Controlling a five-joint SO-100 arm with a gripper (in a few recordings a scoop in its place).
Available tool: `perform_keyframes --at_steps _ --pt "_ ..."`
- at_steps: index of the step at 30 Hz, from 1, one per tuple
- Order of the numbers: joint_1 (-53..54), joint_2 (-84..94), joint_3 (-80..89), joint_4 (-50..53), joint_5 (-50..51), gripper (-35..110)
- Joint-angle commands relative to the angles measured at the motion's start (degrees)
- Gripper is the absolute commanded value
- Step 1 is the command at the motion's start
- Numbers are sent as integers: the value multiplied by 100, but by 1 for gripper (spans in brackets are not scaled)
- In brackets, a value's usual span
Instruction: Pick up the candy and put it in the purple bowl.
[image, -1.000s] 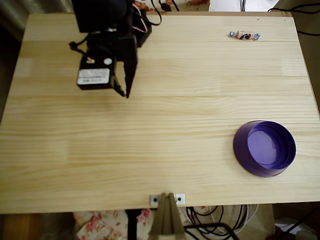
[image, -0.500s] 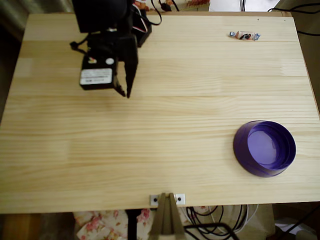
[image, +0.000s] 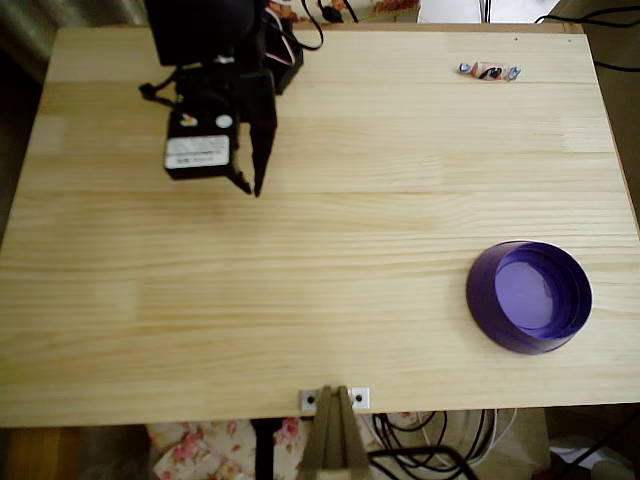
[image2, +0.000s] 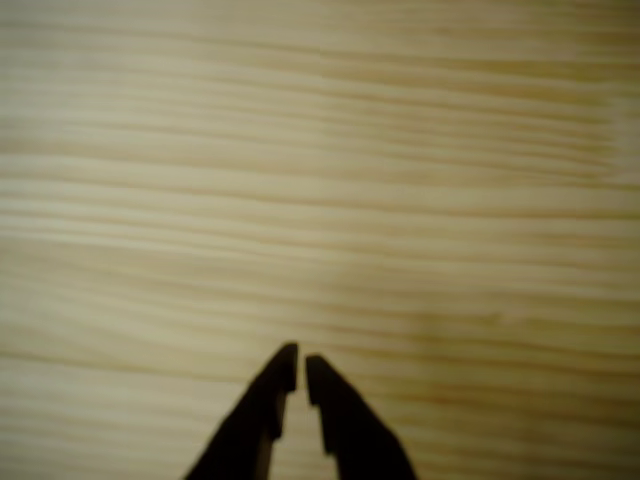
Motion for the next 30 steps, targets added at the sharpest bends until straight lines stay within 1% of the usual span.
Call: perform_keyframes --at_steps 1,3,7,10,14,17,20,25,30 --pt "-132 53 -668 193 44 -1" --pt "-308 53 -967 299 44 -1" --pt "-984 35 -1626 545 202 -1" --pt "-1389 -264 -2092 545 325 -1" --pt "-1802 -1318 -3085 598 457 -1" --pt "-2145 -2320 -4140 800 659 -1" --pt "-2795 -3146 -5063 923 563 -1" --pt "-4087 -4078 -6064 791 -97 -1" --pt "-4983 -5353 -7128 967 264 -1"
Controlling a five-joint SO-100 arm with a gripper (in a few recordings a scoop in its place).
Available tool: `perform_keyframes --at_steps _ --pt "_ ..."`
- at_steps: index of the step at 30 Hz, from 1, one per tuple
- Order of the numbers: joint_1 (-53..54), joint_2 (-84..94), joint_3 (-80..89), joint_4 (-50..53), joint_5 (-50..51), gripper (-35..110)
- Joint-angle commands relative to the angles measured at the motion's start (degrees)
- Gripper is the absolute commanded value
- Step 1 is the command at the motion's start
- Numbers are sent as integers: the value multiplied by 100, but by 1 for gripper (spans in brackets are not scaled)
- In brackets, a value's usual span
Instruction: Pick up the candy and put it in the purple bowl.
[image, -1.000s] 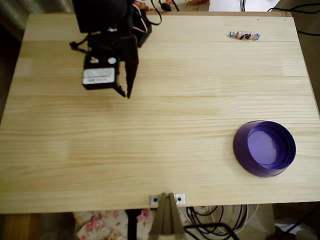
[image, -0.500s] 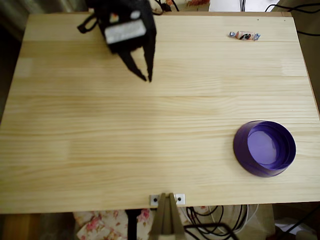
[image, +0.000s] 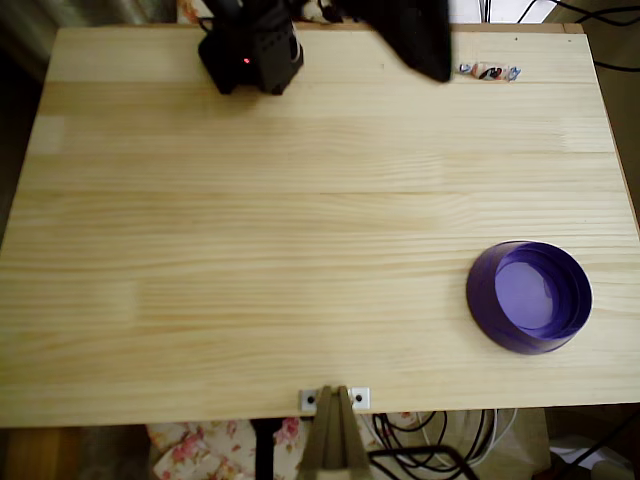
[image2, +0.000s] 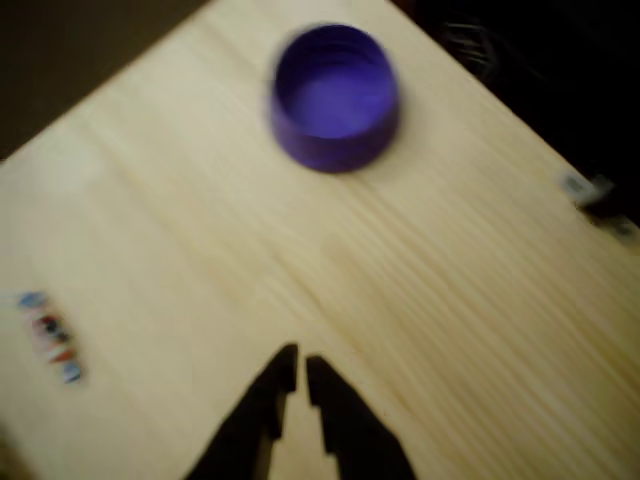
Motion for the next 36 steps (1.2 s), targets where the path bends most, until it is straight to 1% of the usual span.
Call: perform_keyframes --at_steps 1,6,12,17,21,24,26,33,36 --pt "-659 -712 -1239 79 220 -1" --pt "-1688 -1934 -2109 132 -220 -1" --pt "-2391 -3375 -2786 167 272 0" --pt "-2874 -4008 -2769 -9 659 1" --pt "-3208 -4184 -2435 -536 1037 1" --pt "-3401 -3981 -1784 -1116 1573 1" --pt "-3568 -3885 -1441 -1477 1696 3" --pt "-3894 -4421 -1424 -1556 2382 5" --pt "-3964 -4597 -1354 -1731 2575 10"
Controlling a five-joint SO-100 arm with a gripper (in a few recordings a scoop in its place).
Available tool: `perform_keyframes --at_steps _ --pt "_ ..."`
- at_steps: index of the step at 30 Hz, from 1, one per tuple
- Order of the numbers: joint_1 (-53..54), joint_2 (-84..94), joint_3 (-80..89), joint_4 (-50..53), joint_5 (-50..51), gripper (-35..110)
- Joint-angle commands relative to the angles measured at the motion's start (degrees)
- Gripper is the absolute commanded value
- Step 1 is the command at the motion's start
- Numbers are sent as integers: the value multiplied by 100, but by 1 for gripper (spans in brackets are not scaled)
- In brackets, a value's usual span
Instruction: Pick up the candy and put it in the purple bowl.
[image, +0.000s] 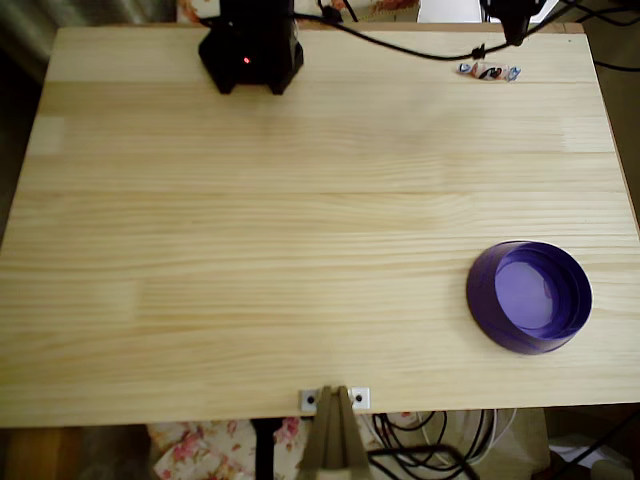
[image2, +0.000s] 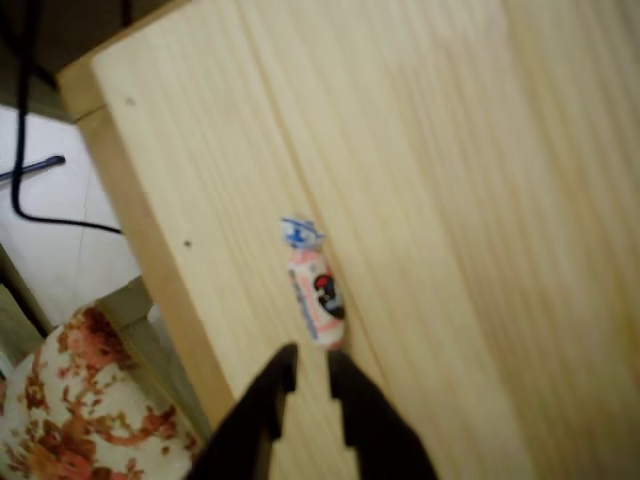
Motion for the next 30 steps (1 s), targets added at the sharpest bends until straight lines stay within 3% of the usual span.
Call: perform_keyframes --at_steps 1,9,12,30 --pt "-149 132 44 -281 343 13" --pt "-334 18 589 -1169 782 14" --pt "-378 -70 615 -1107 1090 21" --pt "-501 -220 633 -1301 1345 20"
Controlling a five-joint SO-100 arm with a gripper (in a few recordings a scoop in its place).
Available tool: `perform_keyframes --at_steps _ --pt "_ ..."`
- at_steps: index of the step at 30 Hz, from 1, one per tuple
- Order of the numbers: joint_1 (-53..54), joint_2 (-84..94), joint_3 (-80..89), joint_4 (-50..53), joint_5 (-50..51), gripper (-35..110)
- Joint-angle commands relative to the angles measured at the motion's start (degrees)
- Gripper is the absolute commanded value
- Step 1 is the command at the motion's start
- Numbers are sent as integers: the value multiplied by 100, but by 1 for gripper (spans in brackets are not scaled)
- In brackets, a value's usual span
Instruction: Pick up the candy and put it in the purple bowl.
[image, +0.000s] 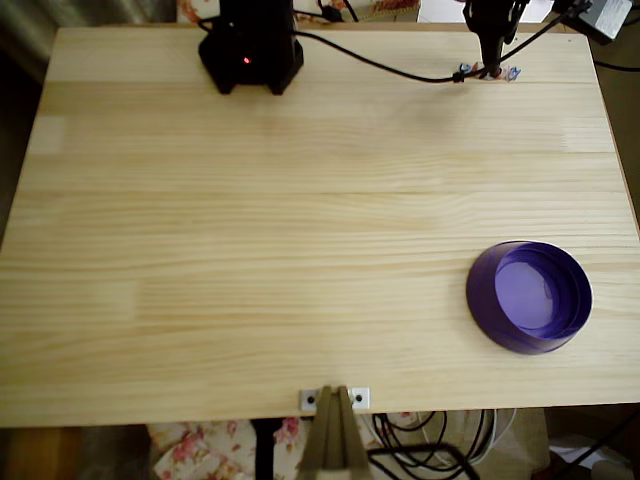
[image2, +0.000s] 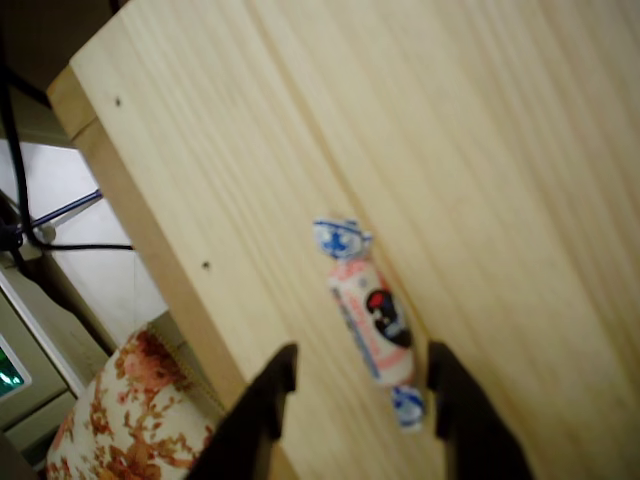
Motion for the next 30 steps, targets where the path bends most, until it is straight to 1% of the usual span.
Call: perform_keyframes --at_steps 1,8,14,22,30 --pt "-53 176 -44 -88 141 20" --pt "-26 123 79 -264 105 19" --pt "-62 185 527 -940 -79 18" --pt "-123 105 650 -1169 -176 18" --pt "-158 141 729 -1160 -141 18"
